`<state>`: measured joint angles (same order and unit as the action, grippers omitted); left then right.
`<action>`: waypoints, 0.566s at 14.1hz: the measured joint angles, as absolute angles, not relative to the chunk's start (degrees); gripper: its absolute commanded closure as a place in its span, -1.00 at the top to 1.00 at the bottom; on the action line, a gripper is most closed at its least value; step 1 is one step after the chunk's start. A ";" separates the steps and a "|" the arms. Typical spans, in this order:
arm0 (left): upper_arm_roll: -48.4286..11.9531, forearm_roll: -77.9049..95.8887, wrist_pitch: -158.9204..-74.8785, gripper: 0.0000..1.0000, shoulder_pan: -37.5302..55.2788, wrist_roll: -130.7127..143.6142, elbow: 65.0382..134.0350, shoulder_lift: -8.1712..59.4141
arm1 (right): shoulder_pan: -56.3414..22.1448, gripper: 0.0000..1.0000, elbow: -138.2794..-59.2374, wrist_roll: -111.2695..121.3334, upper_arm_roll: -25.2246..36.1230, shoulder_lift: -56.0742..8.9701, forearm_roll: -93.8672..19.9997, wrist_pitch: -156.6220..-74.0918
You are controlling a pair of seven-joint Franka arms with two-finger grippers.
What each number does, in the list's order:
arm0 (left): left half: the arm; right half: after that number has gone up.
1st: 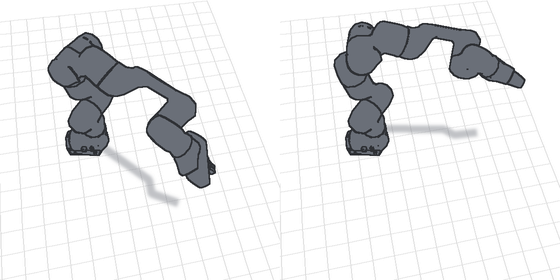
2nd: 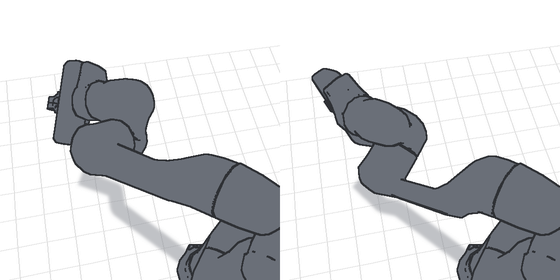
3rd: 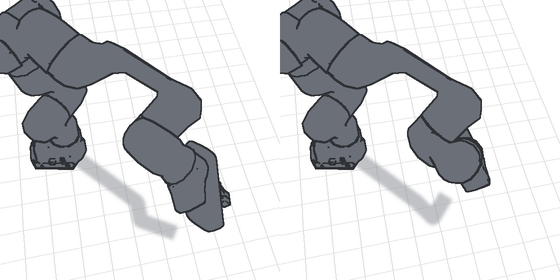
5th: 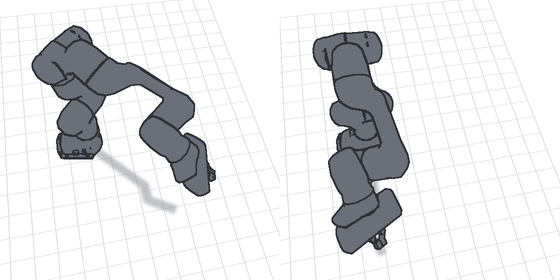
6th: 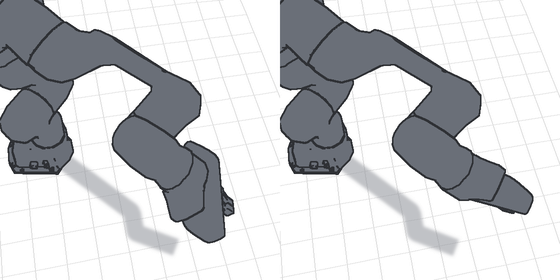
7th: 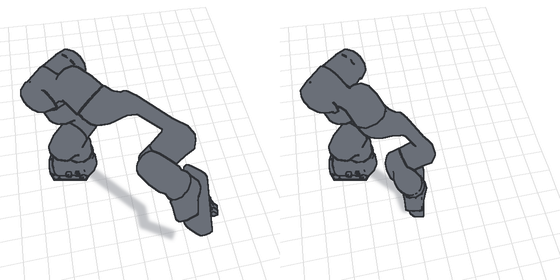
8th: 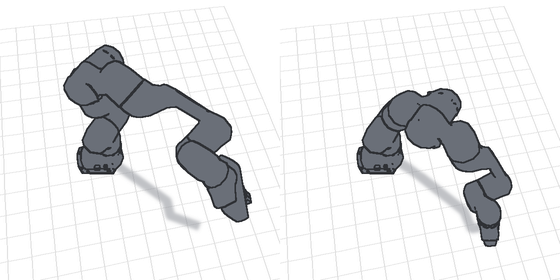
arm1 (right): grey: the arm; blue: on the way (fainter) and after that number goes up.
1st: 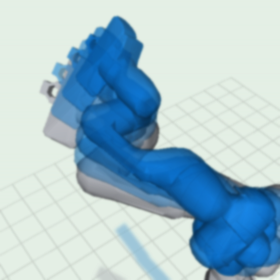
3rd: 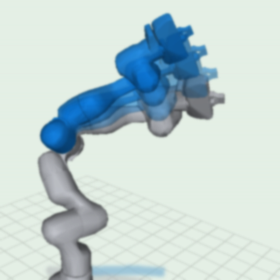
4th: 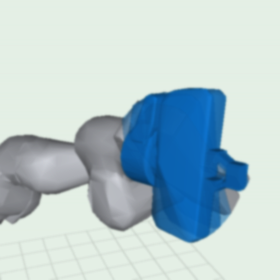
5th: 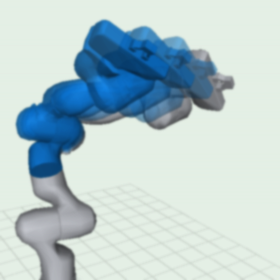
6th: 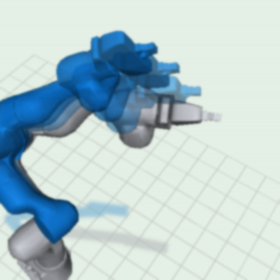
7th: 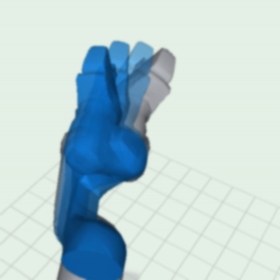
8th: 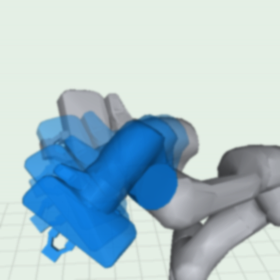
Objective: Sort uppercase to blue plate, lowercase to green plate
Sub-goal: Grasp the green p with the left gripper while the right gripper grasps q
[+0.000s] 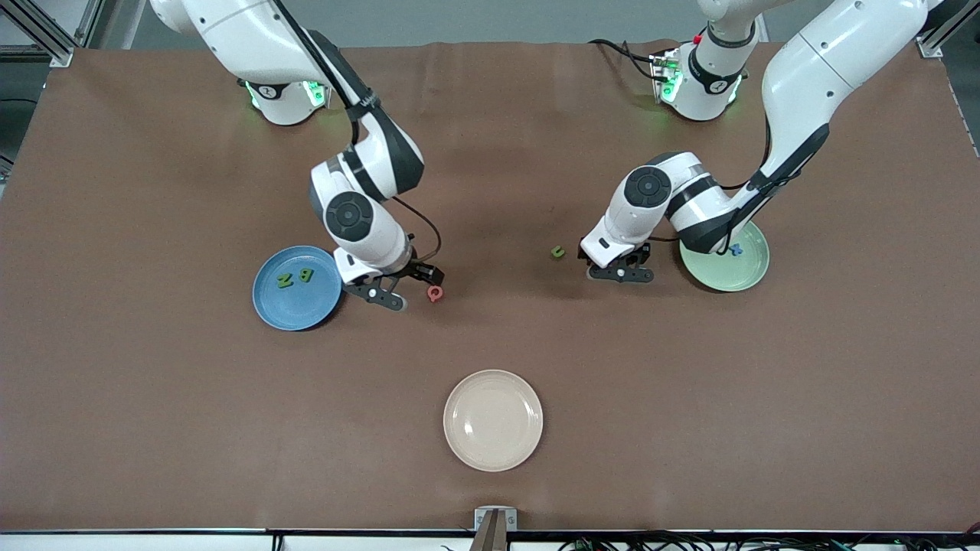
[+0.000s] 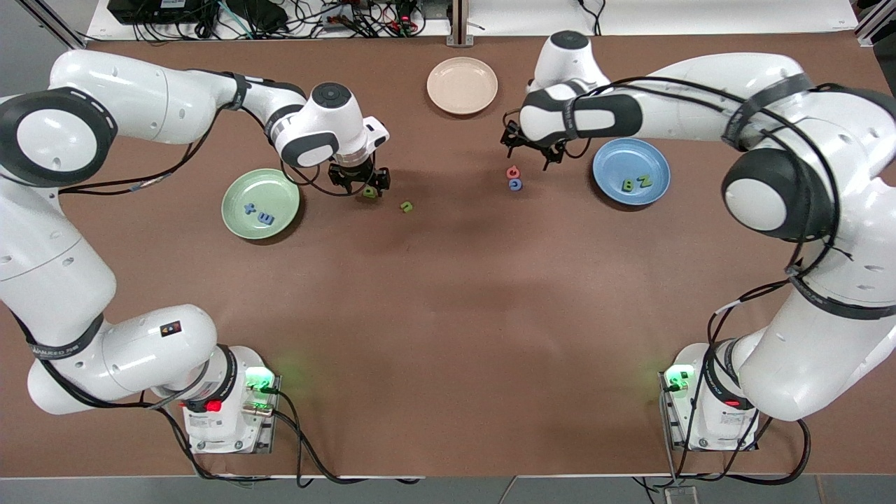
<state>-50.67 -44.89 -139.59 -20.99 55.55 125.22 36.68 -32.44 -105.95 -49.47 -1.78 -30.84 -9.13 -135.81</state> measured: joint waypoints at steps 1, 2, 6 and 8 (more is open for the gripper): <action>-50.48 -44.89 -139.64 0.38 -20.98 55.64 125.12 36.71 | -33.00 1.00 -105.58 -49.61 -1.73 -32.53 -9.13 -137.67; -50.31 -44.89 -139.67 0.36 -20.98 55.65 125.03 36.76 | -33.44 1.00 -105.25 -49.82 -1.72 -34.00 -9.09 -139.03; -50.05 -44.89 -139.86 0.34 -20.92 55.66 124.67 37.16 | -34.14 0.82 -103.05 -50.03 -1.27 -36.98 -6.87 -140.01; -50.05 -44.89 -139.92 0.34 -20.68 55.97 124.44 37.46 | -34.14 0.71 -102.45 -50.03 -1.01 -36.99 -6.20 -140.01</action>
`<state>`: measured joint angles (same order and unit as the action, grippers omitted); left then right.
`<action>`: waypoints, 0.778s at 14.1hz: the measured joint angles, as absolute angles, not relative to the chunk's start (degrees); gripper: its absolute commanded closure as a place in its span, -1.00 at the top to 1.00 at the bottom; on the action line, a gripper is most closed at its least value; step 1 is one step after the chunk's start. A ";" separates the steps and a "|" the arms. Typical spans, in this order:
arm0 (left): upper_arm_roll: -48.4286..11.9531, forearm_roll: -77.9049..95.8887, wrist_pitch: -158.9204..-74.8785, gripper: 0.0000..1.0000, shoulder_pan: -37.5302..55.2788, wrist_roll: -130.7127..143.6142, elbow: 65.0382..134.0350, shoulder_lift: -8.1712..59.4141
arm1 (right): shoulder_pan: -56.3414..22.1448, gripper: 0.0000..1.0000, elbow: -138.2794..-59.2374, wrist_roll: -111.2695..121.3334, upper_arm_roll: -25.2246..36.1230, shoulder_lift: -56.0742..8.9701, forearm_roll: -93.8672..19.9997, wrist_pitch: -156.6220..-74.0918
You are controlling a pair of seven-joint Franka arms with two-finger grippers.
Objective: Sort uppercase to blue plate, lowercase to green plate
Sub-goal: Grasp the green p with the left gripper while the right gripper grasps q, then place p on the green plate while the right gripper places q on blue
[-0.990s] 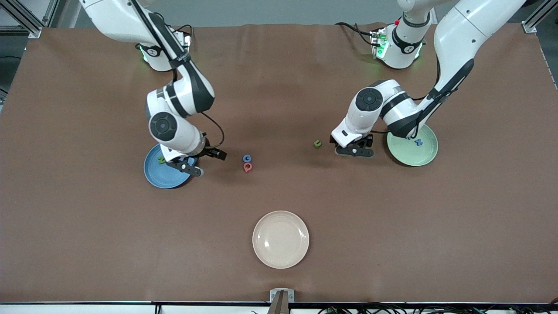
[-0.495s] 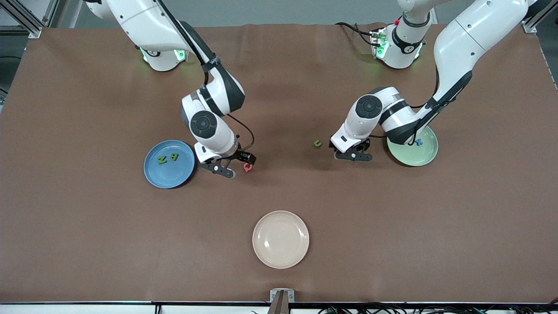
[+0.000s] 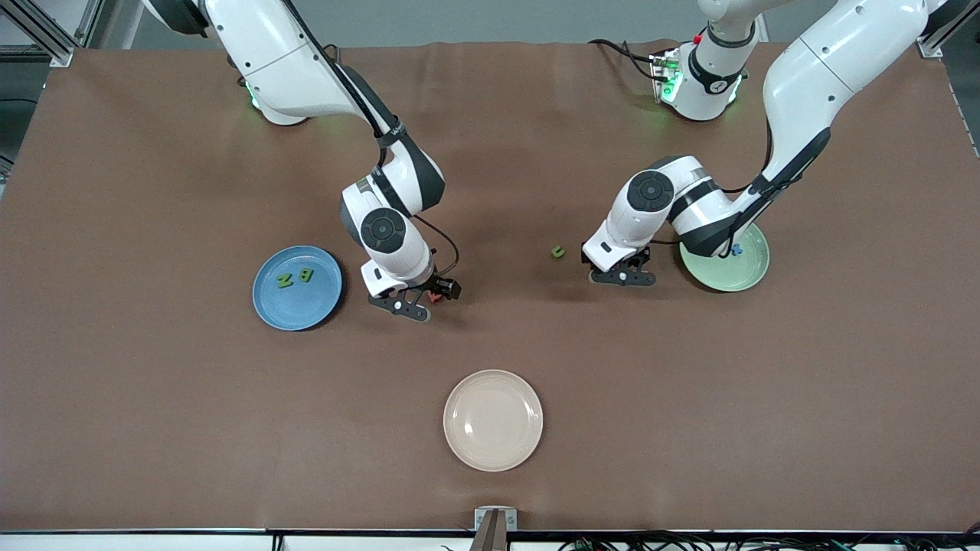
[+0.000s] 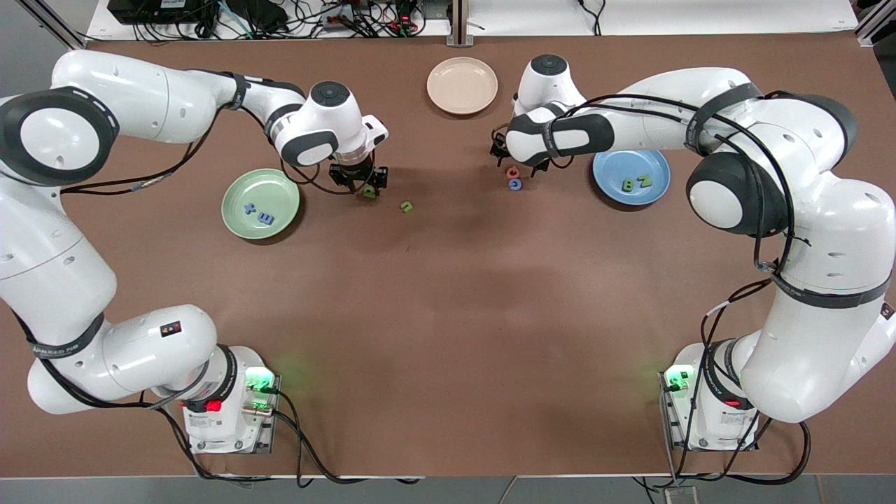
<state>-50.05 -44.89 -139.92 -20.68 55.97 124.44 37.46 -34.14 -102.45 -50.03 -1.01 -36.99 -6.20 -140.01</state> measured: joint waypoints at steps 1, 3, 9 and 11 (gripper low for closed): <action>-50.05 -44.89 -139.93 0.34 -20.55 56.18 124.34 37.61 | -34.14 0.69 -102.24 -50.04 -0.98 -36.99 -6.04 -140.10; -50.05 -44.89 -139.94 0.33 -20.34 56.46 124.13 37.80 | -34.25 0.64 -102.21 -50.04 -0.97 -37.18 -5.78 -140.85; -50.02 -45.81 -139.96 0.20 -20.27 56.69 123.63 38.55 | -35.03 0.45 -102.21 -51.20 -0.95 -38.28 -5.06 -141.50; -50.02 -45.97 -139.96 0.13 -20.27 56.77 123.35 39.12 | -35.04 0.36 -102.21 -51.34 -0.93 -38.39 -4.72 -141.50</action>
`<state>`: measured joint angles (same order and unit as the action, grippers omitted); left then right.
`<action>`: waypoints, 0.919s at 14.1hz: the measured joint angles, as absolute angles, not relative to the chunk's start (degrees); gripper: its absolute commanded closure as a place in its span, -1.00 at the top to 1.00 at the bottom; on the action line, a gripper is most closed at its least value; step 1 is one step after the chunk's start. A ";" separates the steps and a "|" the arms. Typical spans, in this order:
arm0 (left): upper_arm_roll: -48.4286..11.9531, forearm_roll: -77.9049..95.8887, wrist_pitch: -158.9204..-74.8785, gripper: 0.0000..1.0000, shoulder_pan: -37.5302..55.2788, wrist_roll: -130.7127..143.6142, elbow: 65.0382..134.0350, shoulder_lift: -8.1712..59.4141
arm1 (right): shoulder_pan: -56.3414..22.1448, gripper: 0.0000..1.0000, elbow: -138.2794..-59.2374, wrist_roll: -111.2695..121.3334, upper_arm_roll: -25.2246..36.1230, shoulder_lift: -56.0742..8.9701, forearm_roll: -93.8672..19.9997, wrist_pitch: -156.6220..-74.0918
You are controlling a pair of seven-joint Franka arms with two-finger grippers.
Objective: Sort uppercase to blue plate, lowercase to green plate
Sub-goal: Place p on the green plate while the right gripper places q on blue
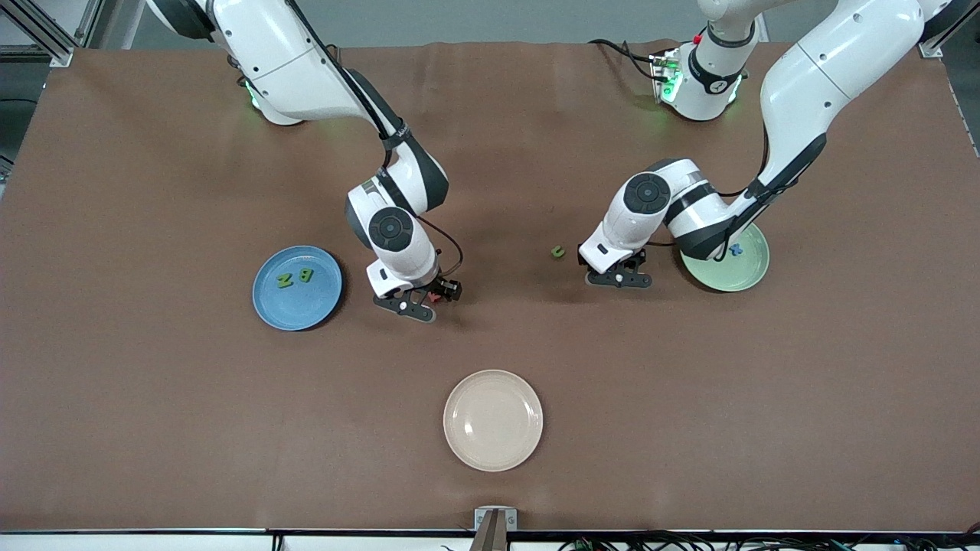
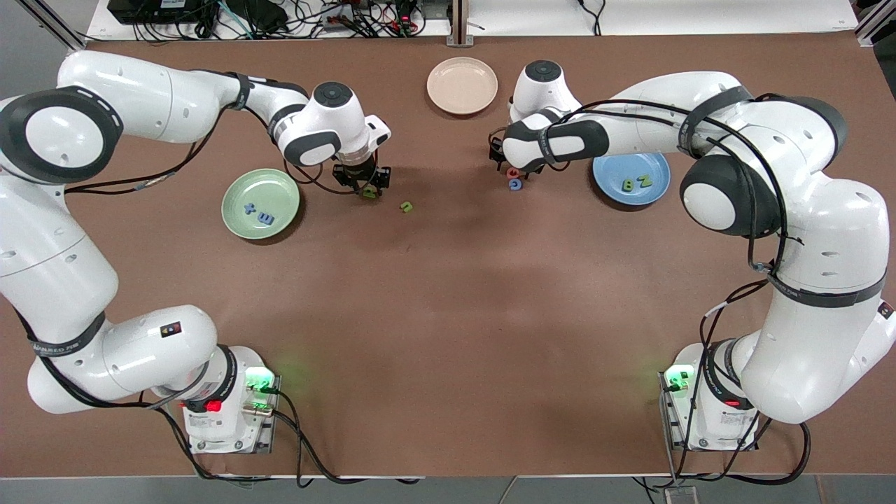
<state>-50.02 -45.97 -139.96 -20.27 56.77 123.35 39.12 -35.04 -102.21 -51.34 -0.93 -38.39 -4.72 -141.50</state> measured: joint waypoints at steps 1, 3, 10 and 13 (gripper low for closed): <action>-50.00 -45.98 -139.96 0.10 -20.27 56.79 123.30 39.30 | -35.04 0.34 -102.21 -51.37 -0.90 -38.43 -4.62 -141.50; -49.97 -45.99 -139.96 0.02 -20.27 56.80 123.29 39.53 | -35.04 0.22 -102.21 -51.42 -0.86 -38.53 -4.54 -141.50; -49.73 -46.01 -139.80 -0.28 -20.17 56.97 123.11 39.78 | -35.05 -0.81 -101.87 -51.56 -0.54 -38.33 -4.25 -141.10; -49.06 -46.01 -139.57 -0.46 -19.18 57.85 122.86 39.37 | -34.98 -1.00 -101.82 -51.56 -0.23 -38.54 -4.25 -140.86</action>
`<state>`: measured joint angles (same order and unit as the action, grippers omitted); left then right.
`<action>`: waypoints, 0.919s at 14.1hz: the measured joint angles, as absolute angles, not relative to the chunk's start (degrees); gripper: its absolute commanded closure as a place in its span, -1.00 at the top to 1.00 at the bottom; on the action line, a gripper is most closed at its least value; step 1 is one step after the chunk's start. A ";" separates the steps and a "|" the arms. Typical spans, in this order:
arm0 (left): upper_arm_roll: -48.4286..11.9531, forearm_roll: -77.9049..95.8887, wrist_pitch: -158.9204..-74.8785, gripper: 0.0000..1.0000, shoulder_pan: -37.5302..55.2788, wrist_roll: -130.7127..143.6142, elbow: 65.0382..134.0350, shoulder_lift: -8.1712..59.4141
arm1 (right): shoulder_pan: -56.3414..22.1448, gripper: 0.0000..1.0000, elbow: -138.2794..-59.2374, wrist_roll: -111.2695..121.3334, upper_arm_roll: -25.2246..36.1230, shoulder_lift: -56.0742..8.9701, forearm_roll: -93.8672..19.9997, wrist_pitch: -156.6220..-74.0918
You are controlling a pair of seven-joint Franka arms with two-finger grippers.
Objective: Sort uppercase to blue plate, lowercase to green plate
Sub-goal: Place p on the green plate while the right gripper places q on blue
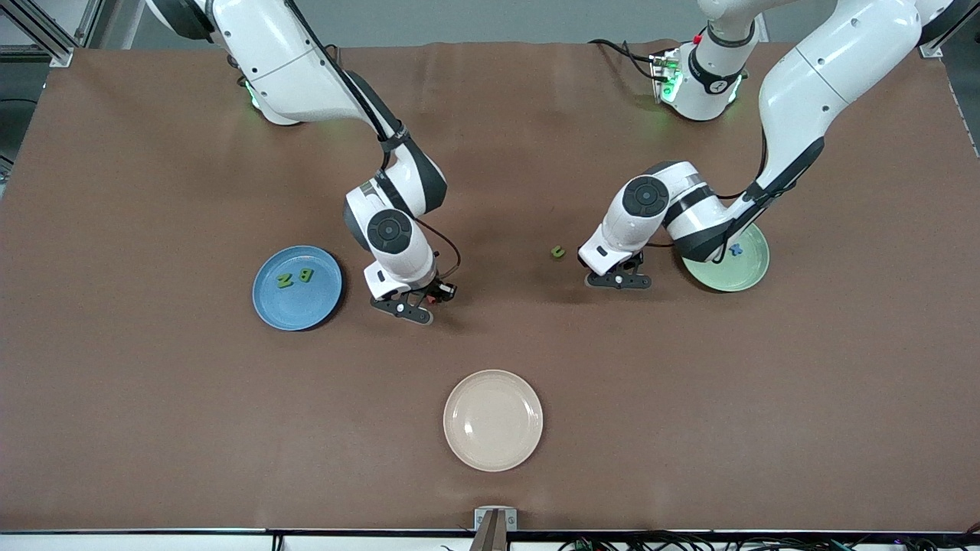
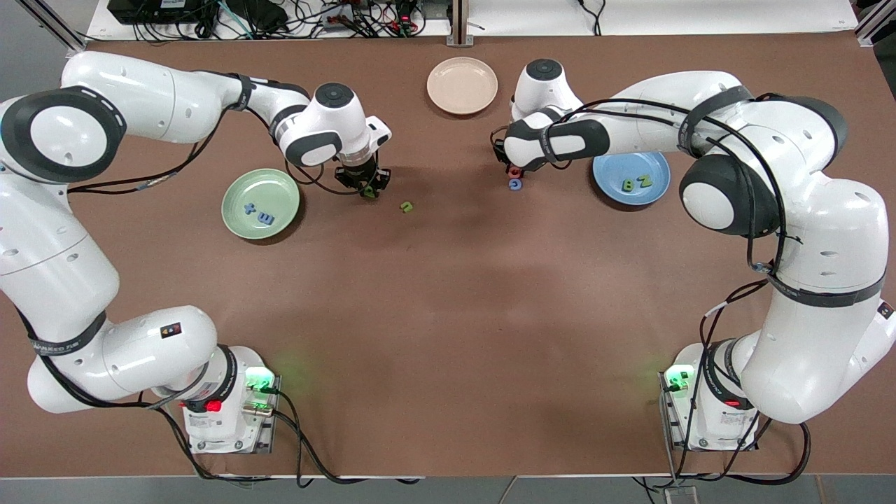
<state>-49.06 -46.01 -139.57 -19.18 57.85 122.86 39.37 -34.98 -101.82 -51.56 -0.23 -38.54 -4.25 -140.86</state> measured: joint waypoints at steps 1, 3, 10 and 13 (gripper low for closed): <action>-48.87 -46.01 -139.54 -0.51 -18.90 58.65 122.80 39.25 | -34.88 -1.00 -101.75 -51.56 -0.02 -38.52 -4.24 -140.42; -48.77 -46.01 -139.54 -0.56 -18.76 59.84 122.74 39.22 | -34.19 -1.00 -101.54 -50.88 0.57 -38.26 -4.05 -137.59; -49.97 -46.01 -136.11 -0.66 -22.93 59.80 121.23 38.72 | -23.99 -1.00 -107.59 -30.28 2.99 -30.19 -3.13 -129.71; -59.37 -46.01 -129.28 -0.66 -33.82 55.79 121.20 38.49 | -18.14 -0.99 -111.82 -20.72 3.15 -26.84 -3.12 -129.72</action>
